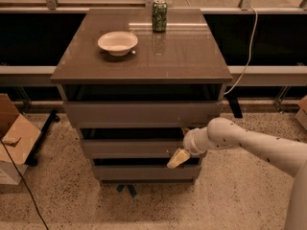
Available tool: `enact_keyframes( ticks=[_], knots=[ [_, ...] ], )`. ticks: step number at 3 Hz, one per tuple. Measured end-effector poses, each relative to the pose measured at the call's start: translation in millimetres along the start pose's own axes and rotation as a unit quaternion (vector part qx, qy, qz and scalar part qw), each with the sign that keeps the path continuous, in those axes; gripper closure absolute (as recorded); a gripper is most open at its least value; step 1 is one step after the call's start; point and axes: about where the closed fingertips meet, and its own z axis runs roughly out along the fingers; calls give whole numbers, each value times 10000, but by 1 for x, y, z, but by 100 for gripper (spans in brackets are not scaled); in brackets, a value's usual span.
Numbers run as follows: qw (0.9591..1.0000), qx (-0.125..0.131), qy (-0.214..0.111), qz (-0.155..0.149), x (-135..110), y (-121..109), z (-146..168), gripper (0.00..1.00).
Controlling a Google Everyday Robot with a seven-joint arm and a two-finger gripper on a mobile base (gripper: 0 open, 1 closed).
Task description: Open middle drawer
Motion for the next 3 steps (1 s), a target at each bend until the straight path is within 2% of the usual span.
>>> enact_keyframes(
  ticks=[1,2,3],
  knots=[
    [9998,-146,-115,69,2,-7,21,0],
    [9982,-464,-225,310,15,-5,50,4],
    [9965,-687,-257,410,22,1,59,27]
  ],
)
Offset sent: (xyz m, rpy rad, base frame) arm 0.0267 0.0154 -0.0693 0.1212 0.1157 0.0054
